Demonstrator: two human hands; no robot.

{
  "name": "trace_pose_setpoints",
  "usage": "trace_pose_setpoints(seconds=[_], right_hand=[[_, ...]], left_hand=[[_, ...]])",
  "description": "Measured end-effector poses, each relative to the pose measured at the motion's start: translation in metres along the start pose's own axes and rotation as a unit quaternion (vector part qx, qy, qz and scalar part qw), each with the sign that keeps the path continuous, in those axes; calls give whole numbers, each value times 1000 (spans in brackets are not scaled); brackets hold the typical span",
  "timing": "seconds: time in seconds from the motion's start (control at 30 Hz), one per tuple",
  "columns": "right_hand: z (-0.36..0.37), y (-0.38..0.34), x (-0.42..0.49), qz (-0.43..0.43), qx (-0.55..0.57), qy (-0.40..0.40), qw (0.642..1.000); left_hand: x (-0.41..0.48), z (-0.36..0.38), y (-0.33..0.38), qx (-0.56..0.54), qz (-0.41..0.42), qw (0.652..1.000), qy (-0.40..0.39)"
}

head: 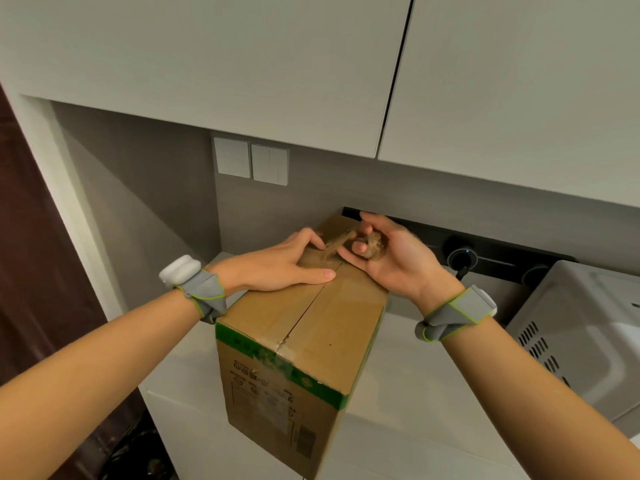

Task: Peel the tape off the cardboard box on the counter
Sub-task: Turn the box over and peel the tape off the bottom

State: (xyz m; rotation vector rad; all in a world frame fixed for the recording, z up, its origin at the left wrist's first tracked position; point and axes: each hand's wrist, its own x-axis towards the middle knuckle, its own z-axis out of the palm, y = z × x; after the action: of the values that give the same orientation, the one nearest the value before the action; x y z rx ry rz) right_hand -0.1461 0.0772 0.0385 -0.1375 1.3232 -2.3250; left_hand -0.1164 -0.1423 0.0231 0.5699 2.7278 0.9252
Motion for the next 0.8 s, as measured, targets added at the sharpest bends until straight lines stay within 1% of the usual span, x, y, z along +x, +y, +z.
trace_pose_setpoints(seconds=[0.07,0.17,0.33,0.5,0.57,0.67,0.8], right_hand=[[4,-2,2,-2,-9,4,1000],[6,1,8,-3,18,-8,1000],[4,8,16,-15,53,-3,998],[7,11,24,-28,73,14,997],[5,13,26,-36,105,17,994],[1,17,28,-51,156,-5,986],[-2,20,27,-57,183,-26,981]], left_hand=[[2,-1,-2,-12,-1,1000,-5],[5,-7,-5,-44,-10,999,-12],[5,-9,-12,-128,-24,991,-17],[4,-1,-9,-85,-21,996,-3],[3,0,-8,-78,-19,997,7],[2,1,-7,-73,-17,997,8],[1,1,-5,-67,-23,997,4]])
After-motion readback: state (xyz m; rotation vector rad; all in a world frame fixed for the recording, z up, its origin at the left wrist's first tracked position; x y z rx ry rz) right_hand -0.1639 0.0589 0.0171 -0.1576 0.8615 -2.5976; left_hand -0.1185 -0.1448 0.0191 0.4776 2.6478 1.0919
